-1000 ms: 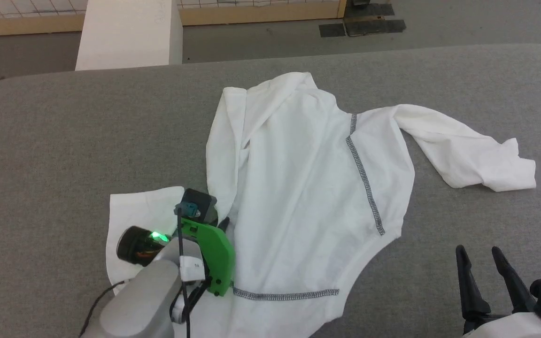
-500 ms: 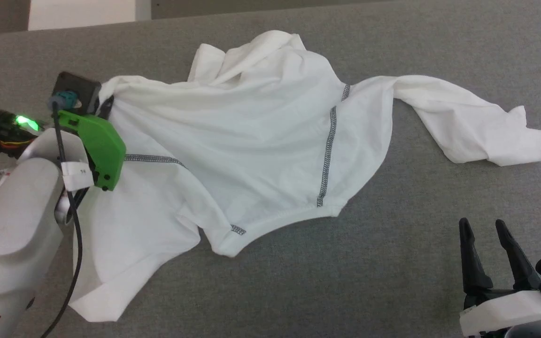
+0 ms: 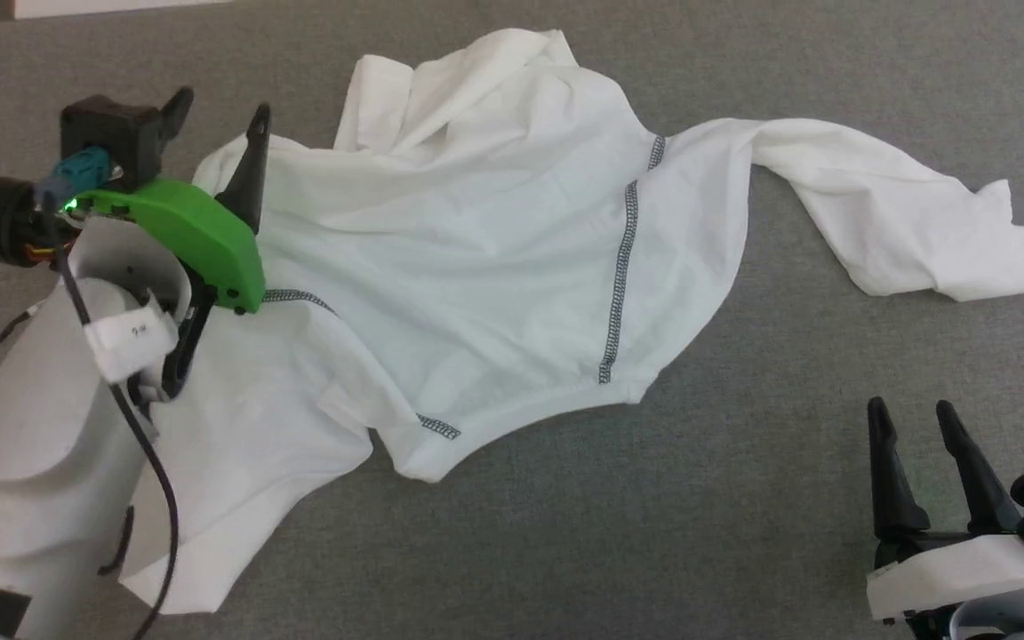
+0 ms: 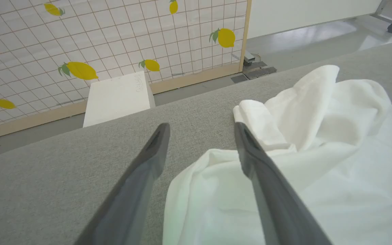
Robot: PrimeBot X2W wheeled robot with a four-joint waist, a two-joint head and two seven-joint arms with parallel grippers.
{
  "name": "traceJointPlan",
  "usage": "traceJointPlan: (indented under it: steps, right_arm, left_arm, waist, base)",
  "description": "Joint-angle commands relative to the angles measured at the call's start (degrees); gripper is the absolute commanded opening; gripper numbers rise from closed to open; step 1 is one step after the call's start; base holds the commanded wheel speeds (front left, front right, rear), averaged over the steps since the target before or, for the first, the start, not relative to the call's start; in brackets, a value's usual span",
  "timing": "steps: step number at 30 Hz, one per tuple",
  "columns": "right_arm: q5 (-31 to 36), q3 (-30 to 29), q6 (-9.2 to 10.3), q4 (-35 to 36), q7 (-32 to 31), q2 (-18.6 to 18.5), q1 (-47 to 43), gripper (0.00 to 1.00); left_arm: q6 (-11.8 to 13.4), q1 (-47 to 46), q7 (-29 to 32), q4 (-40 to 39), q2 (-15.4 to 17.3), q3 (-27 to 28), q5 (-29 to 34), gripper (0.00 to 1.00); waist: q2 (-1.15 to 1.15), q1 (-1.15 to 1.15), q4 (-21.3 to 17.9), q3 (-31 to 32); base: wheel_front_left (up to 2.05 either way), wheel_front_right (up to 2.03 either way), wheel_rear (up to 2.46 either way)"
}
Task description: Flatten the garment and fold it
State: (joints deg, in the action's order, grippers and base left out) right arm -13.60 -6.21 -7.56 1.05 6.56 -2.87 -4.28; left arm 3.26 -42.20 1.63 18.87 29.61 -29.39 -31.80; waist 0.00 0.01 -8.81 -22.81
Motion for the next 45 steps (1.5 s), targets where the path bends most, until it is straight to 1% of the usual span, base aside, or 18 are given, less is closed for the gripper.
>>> traceJointPlan:
  steps: [1,2,6,9,10,13,14,17,19,23,27,29,31,33,36,39,42,45]
  right_arm:
    - [0.52,-0.28,0.08,0.13,0.0,0.0,0.23,1.0]
    - [0.65,-0.33,0.08,0.21,-0.16,0.0,0.02,1.0]
    - [0.83,-0.2,0.08,0.86,-0.81,0.0,-1.08,1.0]
    - [0.71,-0.14,0.08,1.2,-1.16,0.0,-2.05,1.0]
    - [0.64,-0.03,0.08,1.27,-1.31,0.0,-2.38,1.0]
    - [0.52,0.0,0.08,1.28,-1.58,0.0,-3.25,1.0]
    - [0.45,-0.03,0.08,1.27,-1.6,0.0,-3.65,1.0]
    - [0.12,-0.13,0.08,1.08,-1.53,0.0,-4.81,1.0]
    - [-0.12,-0.12,0.08,0.91,-1.57,0.0,-5.54,1.0]
    - [-0.1,-0.8,0.08,1.2,-2.16,0.0,-6.31,1.0]
    - [2.8,-1.87,0.08,3.78,-5.02,0.0,-3.71,1.0]
    - [4.51,-2.4,0.08,5.43,-7.99,0.0,-0.69,1.0]
    - [6.0,-2.79,0.08,6.17,-12.36,-0.47,3.19,1.0]
    - [7.12,-2.5,0.08,5.6,-17.97,-2.96,7.39,1.0]
    - [6.4,-2.99,0.08,2.29,-27.41,-5.5,13.68,1.0]
    - [6.61,-3.33,0.08,-1.62,-34.63,-7.66,18.34,1.0]
    - [6.11,-3.63,0.08,-5.82,-39.09,-8.96,21.96,1.0]
    - [6.64,-4.54,0.08,-9.63,-42.02,-9.65,24.18,1.0]
  left_arm:
    - [0.96,2.14,-1.91,-2.36,-0.37,0.68,-0.86,1.0]
    - [1.51,3.23,-3.14,-4.27,-0.38,0.94,-0.79,1.0]
    - [5.23,10.35,-8.59,-13.95,-1.55,2.67,-1.61,1.0]
    - [8.94,17.63,-13.06,-20.58,-2.36,3.71,-1.11,1.0]
    - [10.62,20.62,-14.21,-22.67,-3.12,4.28,-1.12,1.0]
    - [13.6,28.65,-15.95,-27.29,-5.43,5.06,-0.84,1.0]
    - [14.53,31.8,-16.27,-28.73,-6.69,5.64,-0.98,1.0]
    - [15.57,39.08,-16.57,-30.53,-9.38,7.38,0.19,1.0]
    - [15.19,43.33,-16.59,-31.12,-11.89,8.77,1.09,1.0]
    - [12.96,49.01,-16.61,-30.61,-15.7,10.08,4.6,1.0]
    - [10.01,50.07,-16.62,-29.48,-17.57,11.2,7.17,1.0]
    - [8.82,49.81,-16.62,-29.07,-18.37,12.07,8.19,1.0]
    - [7.7,49.41,-16.62,-28.7,-19.26,12.67,9.07,1.0]
    - [6.57,49.06,-16.62,-28.24,-20.27,12.93,9.74,1.0]
    - [4.85,48.41,-16.62,-27.11,-21.89,13.01,10.34,1.0]
    - [3.35,47.62,-16.62,-25.99,-23.16,12.8,10.86,1.0]
    - [2.04,46.79,-16.63,-25.0,-24.25,12.74,11.26,1.0]
    - [1.06,46.12,-16.63,-24.21,-24.95,12.73,11.72,1.0]
  waist:
    - [0.0,-0.01,2.95,3.65]
    - [0.0,-0.01,3.41,4.43]
    - [0.0,-0.01,5.27,7.46]
    - [0.0,-0.01,6.38,9.38]
    - [0.0,-0.01,6.59,9.88]
    - [0.0,-0.01,7.14,11.28]
    - [0.0,-0.01,7.32,11.72]
    - [0.0,-0.01,7.95,12.77]
    - [0.0,-0.01,8.52,13.35]
    - [0.0,-0.01,10.4,14.28]
    - [0.0,-0.01,12.31,14.44]
    - [0.0,-0.01,12.91,14.07]
    - [0.0,-0.01,13.36,13.49]
    - [0.0,-0.01,13.87,12.71]
    - [0.0,-0.01,14.9,11.44]
    - [0.0,-0.01,16.33,10.3]
    - [0.0,-0.01,18.3,9.1]
    - [0.0,-0.01,20.35,8.0]
  base:
    - [0.0,0.0,0.0]
    - [0.0,0.0,0.0]
    - [0.0,0.0,0.0]
    - [0.0,0.0,0.0]
    - [0.0,0.0,0.0]
    - [0.0,0.0,0.0]
    - [0.0,0.0,0.0]
    - [0.0,0.0,0.0]
    - [0.0,0.0,0.0]
    - [0.0,0.0,0.0]
    - [0.0,0.0,0.0]
    - [0.0,0.0,0.0]
    - [0.0,0.0,0.0]
    - [0.0,0.0,0.0]
    - [0.0,0.0,0.0]
    - [0.0,0.0,0.0]
    - [0.0,0.0,0.0]
    - [0.0,0.0,0.0]
